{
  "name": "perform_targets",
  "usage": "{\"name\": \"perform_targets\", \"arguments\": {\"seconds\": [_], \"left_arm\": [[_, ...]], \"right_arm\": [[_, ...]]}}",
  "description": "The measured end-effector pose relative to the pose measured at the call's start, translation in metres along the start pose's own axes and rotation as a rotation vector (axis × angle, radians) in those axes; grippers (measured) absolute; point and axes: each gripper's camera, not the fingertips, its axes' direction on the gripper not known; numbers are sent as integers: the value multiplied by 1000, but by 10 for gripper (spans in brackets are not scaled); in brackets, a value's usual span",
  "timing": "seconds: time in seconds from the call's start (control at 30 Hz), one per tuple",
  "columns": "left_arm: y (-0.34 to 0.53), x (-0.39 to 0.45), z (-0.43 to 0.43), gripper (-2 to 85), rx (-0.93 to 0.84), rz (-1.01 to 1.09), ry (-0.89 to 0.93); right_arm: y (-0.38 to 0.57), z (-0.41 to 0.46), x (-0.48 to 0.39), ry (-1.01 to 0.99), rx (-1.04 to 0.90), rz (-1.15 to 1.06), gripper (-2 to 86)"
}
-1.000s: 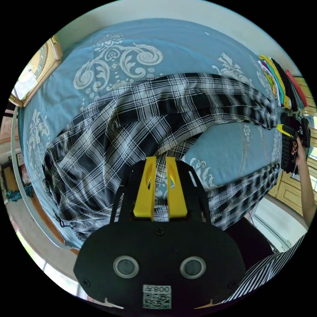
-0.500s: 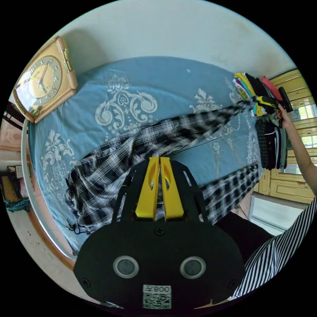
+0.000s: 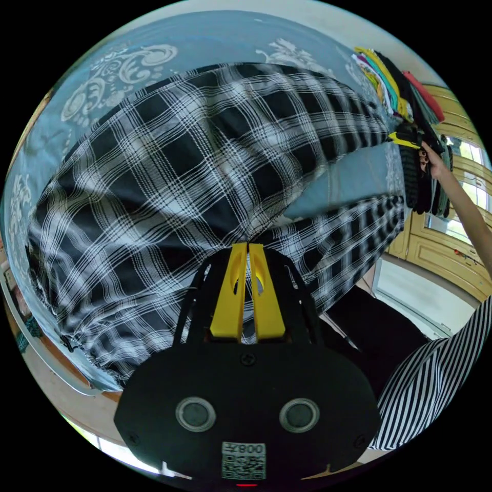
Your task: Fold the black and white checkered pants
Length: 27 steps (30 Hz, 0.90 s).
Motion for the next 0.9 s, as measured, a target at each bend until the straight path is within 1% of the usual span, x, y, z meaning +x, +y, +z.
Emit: {"name": "perform_targets", "arguments": {"seconds": [0.07,0.23,0.33,0.4,0.47,0.63,0.73,0.8,0.9], "left_arm": [[4,4,-12,6,1,4,-6],[18,7,-51,11,14,-15,3],[29,9,-79,12,35,-34,21],[40,11,-102,12,63,-44,38],[48,13,-121,13,95,-51,53],[63,11,-169,13,198,-77,98],[56,1,-193,11,234,-93,66],[44,-13,-209,9,268,-140,62],[32,-29,-227,5,282,-208,65]], "right_arm": [[2,3,8,-47,49,-7,40],[-4,-4,10,-32,123,5,64],[-14,-12,-6,-31,201,-46,75],[-27,-9,-23,4,219,-103,80],[-53,6,-46,88,197,-167,85],[-105,49,-71,251,152,-193,87],[-120,69,-77,344,144,-187,76],[-125,77,-79,373,137,-199,71],[-132,82,-82,365,144,-221,63]]}}
